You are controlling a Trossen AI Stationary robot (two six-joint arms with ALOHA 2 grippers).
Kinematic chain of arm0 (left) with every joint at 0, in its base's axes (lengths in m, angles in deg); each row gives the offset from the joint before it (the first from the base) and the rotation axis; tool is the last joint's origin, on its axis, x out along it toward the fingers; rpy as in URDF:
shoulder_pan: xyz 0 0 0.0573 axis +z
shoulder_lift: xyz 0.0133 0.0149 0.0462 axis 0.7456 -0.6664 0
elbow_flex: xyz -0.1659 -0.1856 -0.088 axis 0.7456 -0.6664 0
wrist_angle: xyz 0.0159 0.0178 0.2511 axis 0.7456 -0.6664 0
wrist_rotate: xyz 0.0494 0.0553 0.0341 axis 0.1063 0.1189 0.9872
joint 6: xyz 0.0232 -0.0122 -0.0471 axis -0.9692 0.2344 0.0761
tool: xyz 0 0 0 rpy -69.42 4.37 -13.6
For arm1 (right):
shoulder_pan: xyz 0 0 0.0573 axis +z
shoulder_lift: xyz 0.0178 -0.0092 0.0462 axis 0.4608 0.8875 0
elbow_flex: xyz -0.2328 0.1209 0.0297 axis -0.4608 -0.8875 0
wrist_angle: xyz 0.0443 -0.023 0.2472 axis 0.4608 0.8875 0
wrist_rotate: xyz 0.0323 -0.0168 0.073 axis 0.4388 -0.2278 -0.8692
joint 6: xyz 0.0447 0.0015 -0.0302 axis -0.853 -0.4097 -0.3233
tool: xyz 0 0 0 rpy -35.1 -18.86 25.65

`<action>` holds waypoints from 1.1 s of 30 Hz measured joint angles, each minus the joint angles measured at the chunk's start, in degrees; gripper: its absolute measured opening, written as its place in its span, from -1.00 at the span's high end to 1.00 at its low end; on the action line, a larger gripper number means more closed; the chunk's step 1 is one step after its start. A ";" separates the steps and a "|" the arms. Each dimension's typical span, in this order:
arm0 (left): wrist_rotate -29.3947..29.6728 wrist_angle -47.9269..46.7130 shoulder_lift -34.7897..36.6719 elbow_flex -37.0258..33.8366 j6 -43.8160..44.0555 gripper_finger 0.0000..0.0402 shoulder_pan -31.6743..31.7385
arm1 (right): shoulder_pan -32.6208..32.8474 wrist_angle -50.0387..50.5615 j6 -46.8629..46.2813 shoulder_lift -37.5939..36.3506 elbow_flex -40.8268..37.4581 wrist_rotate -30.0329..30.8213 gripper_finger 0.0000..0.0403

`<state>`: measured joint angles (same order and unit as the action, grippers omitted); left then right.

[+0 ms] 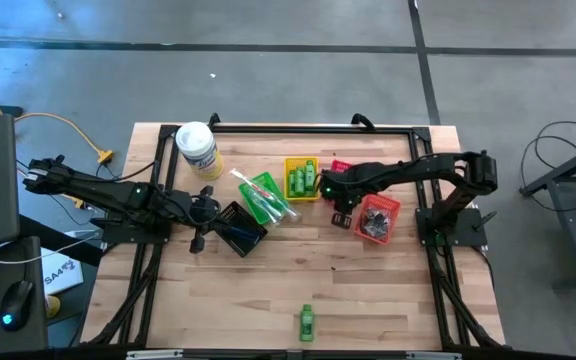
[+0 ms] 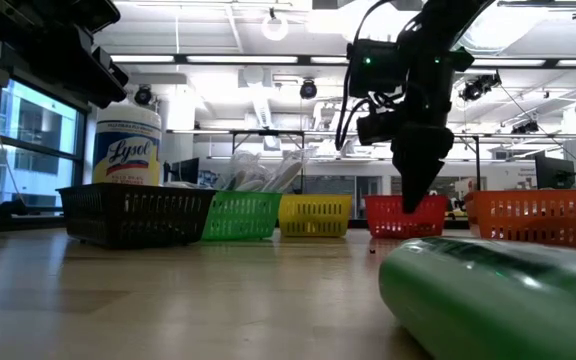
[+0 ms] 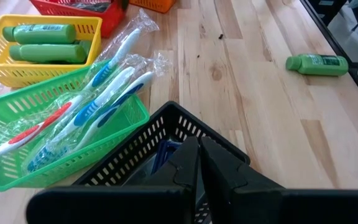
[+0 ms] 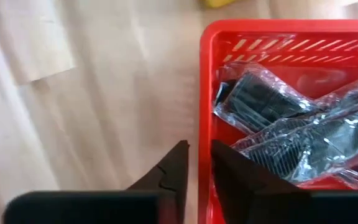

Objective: Pick & Place Travel size toiletries
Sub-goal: Adjust the red bin

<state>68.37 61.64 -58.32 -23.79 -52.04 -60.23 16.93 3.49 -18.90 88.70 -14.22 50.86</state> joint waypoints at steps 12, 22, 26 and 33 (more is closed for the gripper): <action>0.00 0.03 -0.02 0.00 -0.01 0.91 0.00 | 0.01 -0.21 -0.26 -0.28 -0.01 -7.83 -0.09; -0.02 0.60 -0.19 0.00 -1.75 0.91 -0.01 | 0.04 -1.74 -0.57 -0.28 -0.01 -10.94 -0.26; -0.02 4.15 -0.42 -0.60 -5.57 0.91 -0.01 | 0.01 -3.06 0.71 -0.88 -0.02 -11.75 -0.25; -0.02 8.51 -0.42 -2.51 -8.79 0.91 -0.01 | 0.01 -4.74 1.06 -2.92 -0.02 -12.25 -0.24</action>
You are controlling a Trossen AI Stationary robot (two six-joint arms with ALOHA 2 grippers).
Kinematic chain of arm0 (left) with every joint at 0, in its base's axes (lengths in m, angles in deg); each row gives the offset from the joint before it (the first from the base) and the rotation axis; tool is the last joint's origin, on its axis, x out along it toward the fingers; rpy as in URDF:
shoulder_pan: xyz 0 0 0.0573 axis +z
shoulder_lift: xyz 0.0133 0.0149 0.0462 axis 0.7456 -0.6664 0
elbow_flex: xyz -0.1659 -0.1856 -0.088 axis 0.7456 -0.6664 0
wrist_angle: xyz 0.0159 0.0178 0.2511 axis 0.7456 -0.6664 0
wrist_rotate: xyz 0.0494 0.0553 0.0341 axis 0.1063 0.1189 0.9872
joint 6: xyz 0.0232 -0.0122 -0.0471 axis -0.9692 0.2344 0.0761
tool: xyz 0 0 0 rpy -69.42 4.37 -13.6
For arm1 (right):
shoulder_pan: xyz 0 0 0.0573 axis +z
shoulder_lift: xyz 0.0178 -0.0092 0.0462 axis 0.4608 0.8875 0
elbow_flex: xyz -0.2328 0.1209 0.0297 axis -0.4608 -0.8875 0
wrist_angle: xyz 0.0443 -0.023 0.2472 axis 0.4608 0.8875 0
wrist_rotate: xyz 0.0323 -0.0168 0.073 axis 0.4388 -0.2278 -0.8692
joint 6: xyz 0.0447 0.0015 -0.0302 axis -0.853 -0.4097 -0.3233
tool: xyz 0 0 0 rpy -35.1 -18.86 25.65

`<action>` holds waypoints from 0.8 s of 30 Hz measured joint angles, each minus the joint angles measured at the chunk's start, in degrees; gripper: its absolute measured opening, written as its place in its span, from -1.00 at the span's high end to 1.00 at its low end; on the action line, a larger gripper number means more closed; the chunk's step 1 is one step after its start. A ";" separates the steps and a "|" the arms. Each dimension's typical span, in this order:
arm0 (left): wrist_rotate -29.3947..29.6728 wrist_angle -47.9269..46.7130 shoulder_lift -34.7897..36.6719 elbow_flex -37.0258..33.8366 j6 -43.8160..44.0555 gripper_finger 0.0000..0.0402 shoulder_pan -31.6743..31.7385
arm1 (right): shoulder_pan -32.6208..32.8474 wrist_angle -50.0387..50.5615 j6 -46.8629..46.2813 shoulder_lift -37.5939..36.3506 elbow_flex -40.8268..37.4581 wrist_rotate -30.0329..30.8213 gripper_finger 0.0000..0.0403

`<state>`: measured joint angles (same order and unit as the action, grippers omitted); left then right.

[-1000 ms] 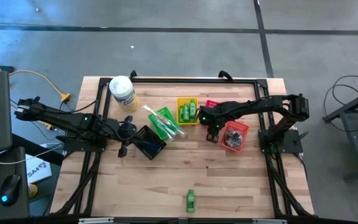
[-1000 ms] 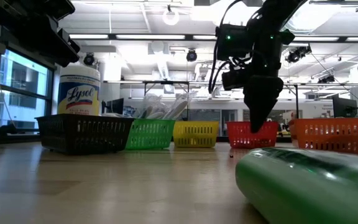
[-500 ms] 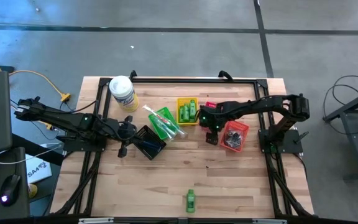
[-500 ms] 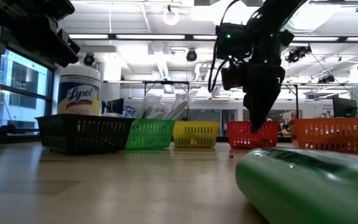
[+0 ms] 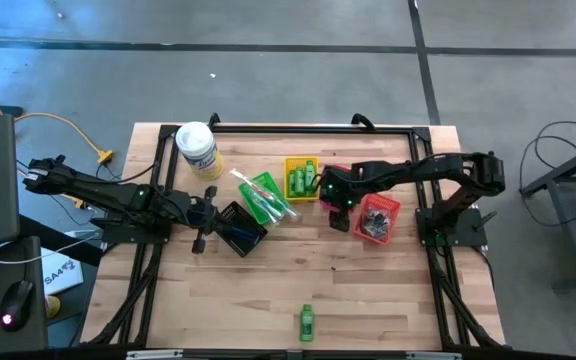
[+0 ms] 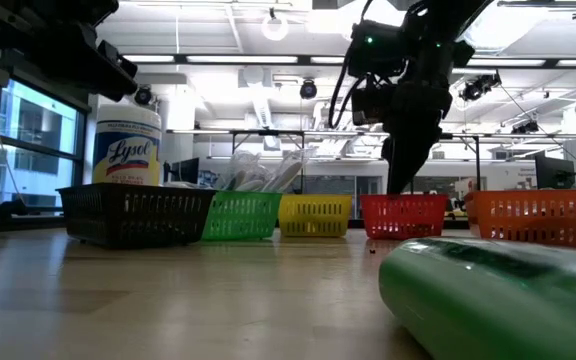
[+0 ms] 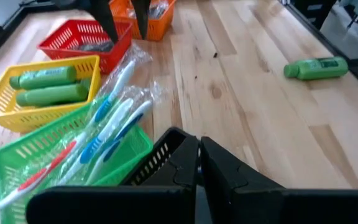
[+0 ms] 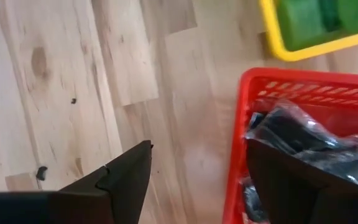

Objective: Pick & Place Travel size toiletries
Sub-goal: Adjust the red bin, then put the green shampoo into the yellow bin

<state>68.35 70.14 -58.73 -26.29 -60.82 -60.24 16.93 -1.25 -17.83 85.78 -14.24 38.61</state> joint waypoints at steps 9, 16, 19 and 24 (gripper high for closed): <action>0.13 -0.13 0.00 -1.50 0.95 0.91 0.00 | 0.11 0.61 -3.00 -4.04 0.00 2.64 -0.24; -0.52 -0.23 0.00 -2.27 1.13 0.91 0.00 | 2.80 -2.33 -3.12 -7.88 0.00 9.22 -0.24; -0.55 -0.22 0.00 -2.28 1.16 0.91 0.00 | 5.96 -9.00 -1.68 -11.28 -0.04 10.24 -0.18; -0.87 -0.38 0.00 -2.28 1.74 0.91 0.00 | 12.49 -15.36 1.26 -19.94 0.00 11.34 0.12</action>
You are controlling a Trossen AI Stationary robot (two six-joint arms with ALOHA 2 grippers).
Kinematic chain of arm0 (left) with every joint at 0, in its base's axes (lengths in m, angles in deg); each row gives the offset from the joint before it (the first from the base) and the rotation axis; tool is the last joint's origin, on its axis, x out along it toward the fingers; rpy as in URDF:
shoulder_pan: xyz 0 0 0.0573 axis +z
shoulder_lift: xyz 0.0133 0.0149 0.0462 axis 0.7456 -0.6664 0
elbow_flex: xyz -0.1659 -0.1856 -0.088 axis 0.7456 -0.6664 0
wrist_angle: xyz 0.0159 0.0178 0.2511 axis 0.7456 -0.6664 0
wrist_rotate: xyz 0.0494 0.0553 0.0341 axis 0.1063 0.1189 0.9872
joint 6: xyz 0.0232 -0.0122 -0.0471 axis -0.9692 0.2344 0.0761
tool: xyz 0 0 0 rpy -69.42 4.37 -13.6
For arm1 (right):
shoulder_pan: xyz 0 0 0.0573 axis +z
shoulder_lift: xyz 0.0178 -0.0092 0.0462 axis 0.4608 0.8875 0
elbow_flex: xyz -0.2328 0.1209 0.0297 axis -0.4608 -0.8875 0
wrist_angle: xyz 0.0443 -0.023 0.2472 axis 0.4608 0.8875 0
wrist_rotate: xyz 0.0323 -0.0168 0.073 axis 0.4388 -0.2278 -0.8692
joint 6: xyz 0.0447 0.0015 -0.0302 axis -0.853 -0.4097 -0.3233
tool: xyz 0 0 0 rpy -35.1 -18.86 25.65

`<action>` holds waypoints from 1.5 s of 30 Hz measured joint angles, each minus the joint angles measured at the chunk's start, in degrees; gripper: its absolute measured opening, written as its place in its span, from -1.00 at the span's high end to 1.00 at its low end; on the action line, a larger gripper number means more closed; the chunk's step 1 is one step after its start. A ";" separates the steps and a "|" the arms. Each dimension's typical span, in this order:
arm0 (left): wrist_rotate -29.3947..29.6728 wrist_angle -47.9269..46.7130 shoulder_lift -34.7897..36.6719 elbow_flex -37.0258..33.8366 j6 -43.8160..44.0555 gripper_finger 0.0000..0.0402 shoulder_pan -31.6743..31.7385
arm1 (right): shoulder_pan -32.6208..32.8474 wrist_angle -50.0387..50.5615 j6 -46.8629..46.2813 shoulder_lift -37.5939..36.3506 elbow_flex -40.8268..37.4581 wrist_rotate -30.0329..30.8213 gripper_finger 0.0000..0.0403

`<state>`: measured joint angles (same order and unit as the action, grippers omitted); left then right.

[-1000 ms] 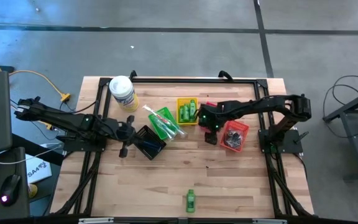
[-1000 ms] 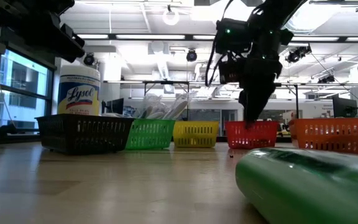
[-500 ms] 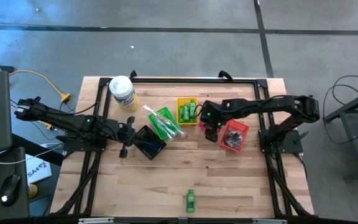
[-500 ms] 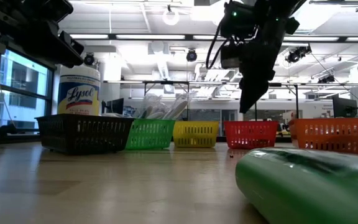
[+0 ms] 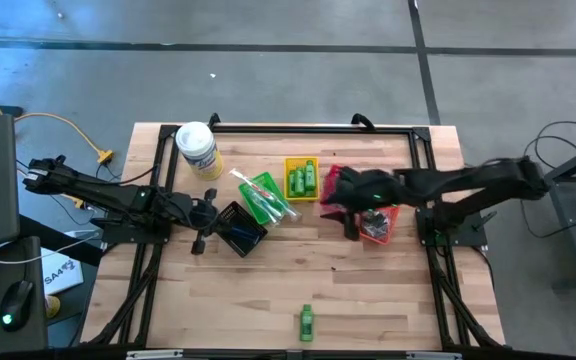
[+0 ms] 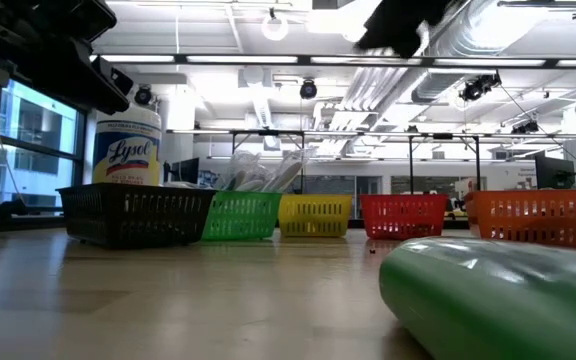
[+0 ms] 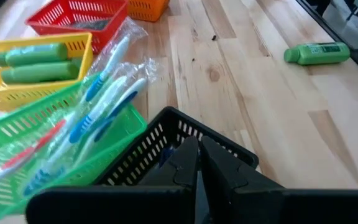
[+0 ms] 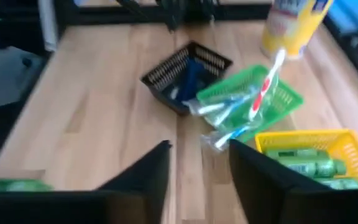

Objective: Pick & Place Travel size toiletries
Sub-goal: Put the green shampoo into the yellow bin

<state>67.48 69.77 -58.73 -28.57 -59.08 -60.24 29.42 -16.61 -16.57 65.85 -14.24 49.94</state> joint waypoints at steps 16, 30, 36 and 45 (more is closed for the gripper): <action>-7.29 5.02 -20.11 4.27 -0.94 0.92 -0.37 | 22.87 -17.89 -3.23 -34.93 -29.50 19.59 0.98; -8.91 4.20 -51.53 35.64 -30.47 0.39 -12.07 | 28.90 -30.98 -4.04 -48.95 -45.80 24.73 0.98; -13.42 2.98 -62.45 46.63 -37.16 -0.02 -12.79 | 27.18 -31.05 -4.60 -52.47 -49.97 23.59 0.98; -16.65 -7.75 -76.71 63.50 -46.31 -0.24 -12.77 | 26.77 -30.75 -4.63 -53.53 -51.60 18.84 0.98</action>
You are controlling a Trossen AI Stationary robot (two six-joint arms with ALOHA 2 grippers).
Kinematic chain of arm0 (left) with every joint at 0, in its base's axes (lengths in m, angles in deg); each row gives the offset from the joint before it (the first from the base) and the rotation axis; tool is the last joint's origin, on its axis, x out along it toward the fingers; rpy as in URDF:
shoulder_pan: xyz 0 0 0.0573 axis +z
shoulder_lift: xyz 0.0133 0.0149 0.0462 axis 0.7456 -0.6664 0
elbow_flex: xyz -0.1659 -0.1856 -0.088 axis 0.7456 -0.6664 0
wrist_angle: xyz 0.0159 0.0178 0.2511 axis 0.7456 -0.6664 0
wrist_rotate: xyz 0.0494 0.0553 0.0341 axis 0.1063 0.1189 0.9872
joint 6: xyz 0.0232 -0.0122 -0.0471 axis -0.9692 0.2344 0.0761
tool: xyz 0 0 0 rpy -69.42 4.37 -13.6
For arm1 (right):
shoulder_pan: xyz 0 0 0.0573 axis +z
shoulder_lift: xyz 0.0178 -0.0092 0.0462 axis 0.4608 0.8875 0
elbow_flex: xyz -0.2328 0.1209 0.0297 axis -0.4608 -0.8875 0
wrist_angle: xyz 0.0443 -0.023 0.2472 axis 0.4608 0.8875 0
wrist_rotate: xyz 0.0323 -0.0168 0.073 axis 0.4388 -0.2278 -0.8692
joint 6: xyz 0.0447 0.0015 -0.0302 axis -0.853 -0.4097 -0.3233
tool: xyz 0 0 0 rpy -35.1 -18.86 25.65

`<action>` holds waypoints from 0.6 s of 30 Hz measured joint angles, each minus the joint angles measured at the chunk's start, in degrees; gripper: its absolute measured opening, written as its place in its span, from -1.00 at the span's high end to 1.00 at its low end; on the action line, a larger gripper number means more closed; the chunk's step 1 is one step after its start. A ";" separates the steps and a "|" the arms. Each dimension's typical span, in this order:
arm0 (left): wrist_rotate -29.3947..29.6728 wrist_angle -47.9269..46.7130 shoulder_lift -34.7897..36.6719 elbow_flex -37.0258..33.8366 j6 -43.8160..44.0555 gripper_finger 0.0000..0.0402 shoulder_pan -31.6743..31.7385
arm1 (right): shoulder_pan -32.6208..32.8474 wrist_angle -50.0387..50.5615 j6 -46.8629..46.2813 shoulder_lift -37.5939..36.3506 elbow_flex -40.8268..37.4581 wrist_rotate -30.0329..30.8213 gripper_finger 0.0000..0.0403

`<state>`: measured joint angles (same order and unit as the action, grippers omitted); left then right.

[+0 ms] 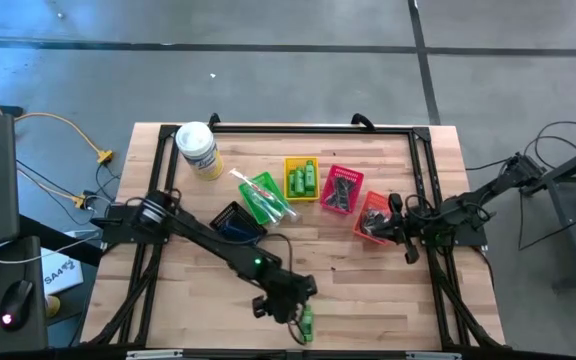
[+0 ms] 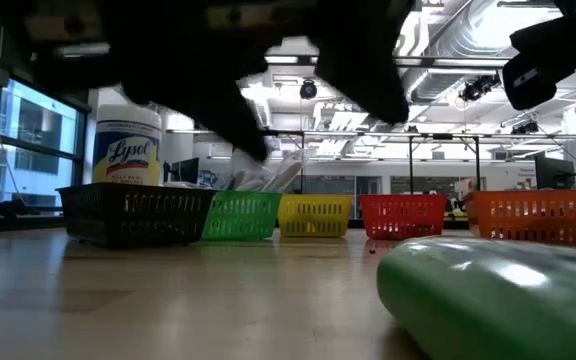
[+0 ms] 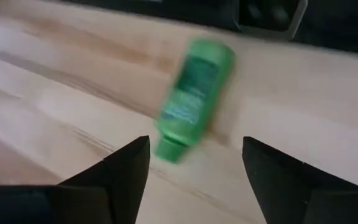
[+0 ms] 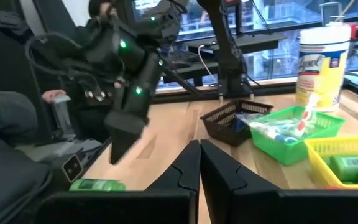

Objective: Pick & Place Travel size toiletries
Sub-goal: Put the green shampoo into the yellow bin

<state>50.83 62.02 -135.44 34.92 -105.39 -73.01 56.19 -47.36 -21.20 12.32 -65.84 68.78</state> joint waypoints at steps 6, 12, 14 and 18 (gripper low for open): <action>-0.77 -3.41 -6.07 7.94 -4.79 -0.24 -1.11 | 0.00 0.51 0.05 -0.25 0.02 -0.44 0.99; -3.07 -2.89 -9.97 12.26 -6.64 -0.24 -1.52 | 0.00 1.53 -2.02 -0.34 0.02 -0.54 0.99; -3.42 -3.40 -10.00 12.19 -6.82 -0.24 -1.61 | 0.00 1.48 -2.82 -0.28 0.02 -0.36 0.99; -3.53 -1.81 -10.08 12.17 -9.21 -0.24 -1.54 | 0.00 1.24 -4.54 -0.25 0.02 -0.33 0.99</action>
<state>47.30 60.20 -145.52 47.10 -114.60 -74.55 56.19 -46.12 -25.74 12.07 -65.82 68.45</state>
